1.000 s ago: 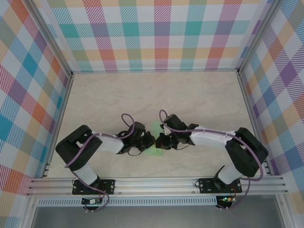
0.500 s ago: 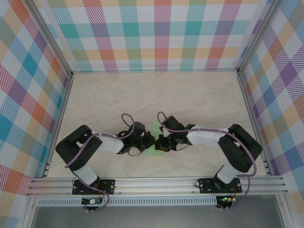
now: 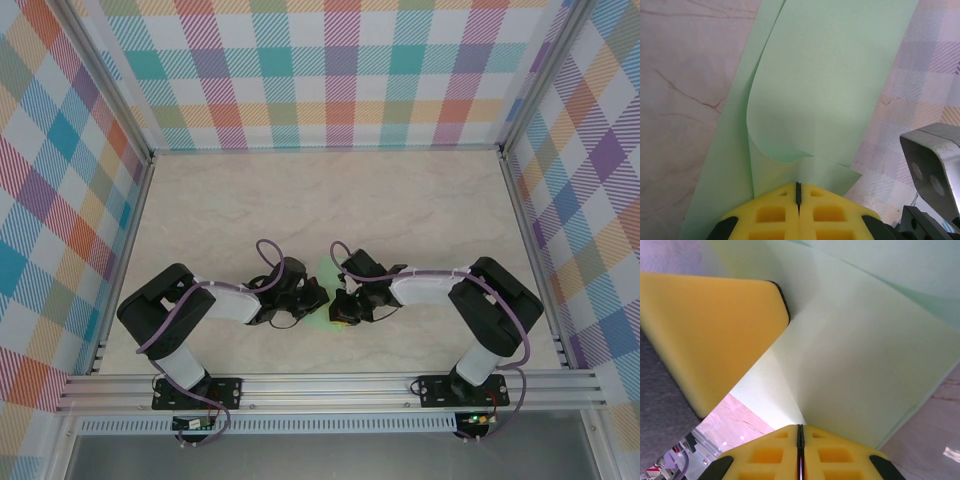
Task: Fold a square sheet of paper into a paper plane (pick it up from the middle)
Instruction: Fold the triangle a second time at the center of the table.
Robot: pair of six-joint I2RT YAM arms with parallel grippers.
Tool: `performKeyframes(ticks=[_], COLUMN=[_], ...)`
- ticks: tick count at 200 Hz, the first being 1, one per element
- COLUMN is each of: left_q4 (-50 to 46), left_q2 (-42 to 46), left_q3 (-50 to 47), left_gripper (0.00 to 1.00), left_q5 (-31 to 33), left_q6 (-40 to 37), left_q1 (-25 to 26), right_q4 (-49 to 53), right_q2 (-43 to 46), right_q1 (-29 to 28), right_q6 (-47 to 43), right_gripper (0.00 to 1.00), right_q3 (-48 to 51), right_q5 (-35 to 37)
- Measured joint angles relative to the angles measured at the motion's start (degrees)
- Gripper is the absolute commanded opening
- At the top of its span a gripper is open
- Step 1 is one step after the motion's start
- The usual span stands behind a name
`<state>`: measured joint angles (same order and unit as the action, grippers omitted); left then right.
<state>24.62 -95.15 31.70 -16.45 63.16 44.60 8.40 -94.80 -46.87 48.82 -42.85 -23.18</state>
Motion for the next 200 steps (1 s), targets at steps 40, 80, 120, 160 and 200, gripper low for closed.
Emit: performKeyframes(ticks=[40,80,120,160,200], left_q4=[0.0,0.0,0.0,-0.1,-0.1], left_q2=[0.0,0.0,0.0,0.1,0.1], left_q3=[0.0,0.0,0.0,0.0,0.0], left_gripper=[0.0,0.0,0.0,0.0,0.0], left_q5=[0.0,0.4,0.5,0.6,0.5], left_q6=[0.0,-0.2,-0.4,-0.7,-1.0], left_q1=[0.0,0.2,0.2,0.3,0.3], right_q4=[-0.2,0.2,1.6,0.6,-1.0], right_q2=[-0.7,-0.7,1.2,2.3,2.2], right_q1=[0.0,0.0,0.0,0.0,0.0], right_q6=[-0.2,-1.4,-1.7,-1.3,-1.2], right_gripper=[0.1,0.09,0.09,0.09,0.09], right_q3=[0.0,-0.1,-0.3,0.7,3.5], right_q5=[0.0,0.2,0.0,0.0,-0.1])
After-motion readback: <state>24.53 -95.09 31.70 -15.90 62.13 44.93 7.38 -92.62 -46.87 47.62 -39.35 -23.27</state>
